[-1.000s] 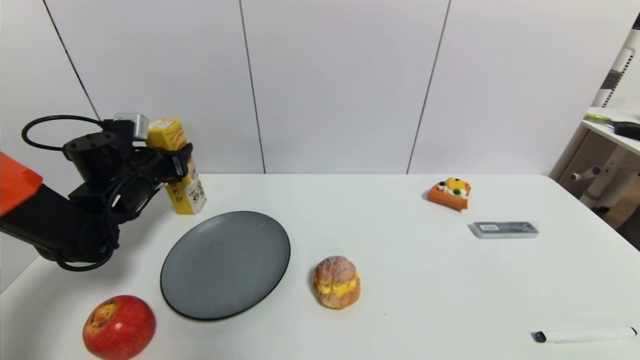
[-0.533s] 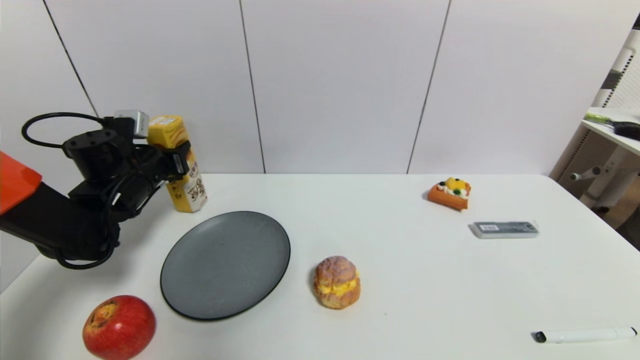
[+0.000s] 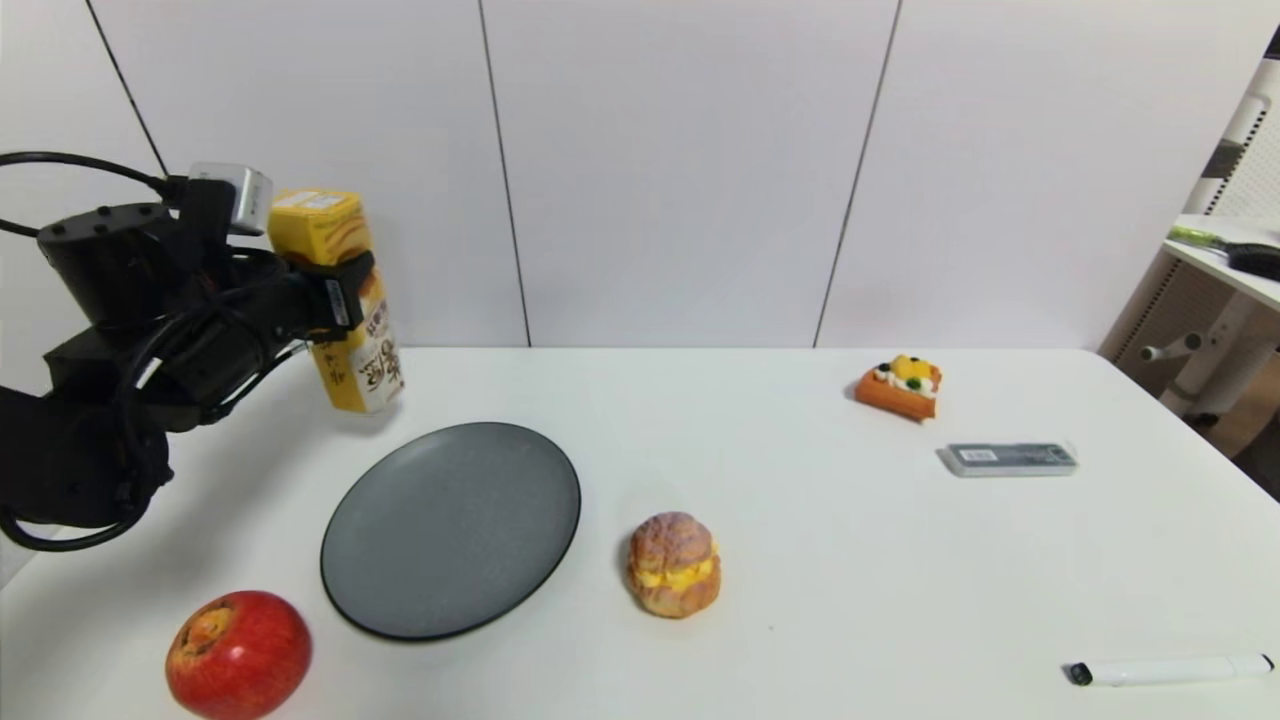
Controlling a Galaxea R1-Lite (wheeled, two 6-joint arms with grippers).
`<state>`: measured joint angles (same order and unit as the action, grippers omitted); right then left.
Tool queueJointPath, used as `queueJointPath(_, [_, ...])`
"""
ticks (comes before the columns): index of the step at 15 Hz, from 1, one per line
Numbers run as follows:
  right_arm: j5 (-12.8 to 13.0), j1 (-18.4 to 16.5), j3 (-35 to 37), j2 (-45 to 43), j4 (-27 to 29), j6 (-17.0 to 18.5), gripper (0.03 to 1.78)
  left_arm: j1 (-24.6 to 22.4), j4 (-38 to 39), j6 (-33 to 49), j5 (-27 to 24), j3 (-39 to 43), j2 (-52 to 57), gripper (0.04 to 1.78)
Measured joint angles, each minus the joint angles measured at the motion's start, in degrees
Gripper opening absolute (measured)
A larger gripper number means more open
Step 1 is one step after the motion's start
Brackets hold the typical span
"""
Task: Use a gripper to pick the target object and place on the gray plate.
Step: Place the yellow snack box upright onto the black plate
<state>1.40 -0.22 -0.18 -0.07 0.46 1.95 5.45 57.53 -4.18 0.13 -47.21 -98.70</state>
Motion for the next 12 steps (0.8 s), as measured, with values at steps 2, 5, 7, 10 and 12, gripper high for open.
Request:
queueJointPath(2, [0.0, 0.0, 0.0, 0.0, 0.0, 0.0, 1.71, 4.9, -6.2, 0.2, 0.2, 2.1, 4.8, 0.83])
queueJointPath(5, [0.0, 0.0, 0.0, 0.0, 0.0, 0.0, 1.71, 11.5, -9.7, 0.1, 0.7, 5.9, 9.6, 0.83])
queueJointPath(7, [0.0, 0.0, 0.0, 0.0, 0.0, 0.0, 1.71, 14.3, -8.7, 0.1, 0.9, 8.5, 11.1, 0.83])
queueJointPath(10, [0.0, 0.0, 0.0, 0.0, 0.0, 0.0, 1.71, 16.2, -3.6, 0.2, 1.3, 10.9, 10.9, 0.83])
queueJointPath(12, [0.0, 0.0, 0.0, 0.0, 0.1, 0.0, 1.71, 16.6, 0.2, 0.4, 3.0, 12.7, 9.8, 0.83])
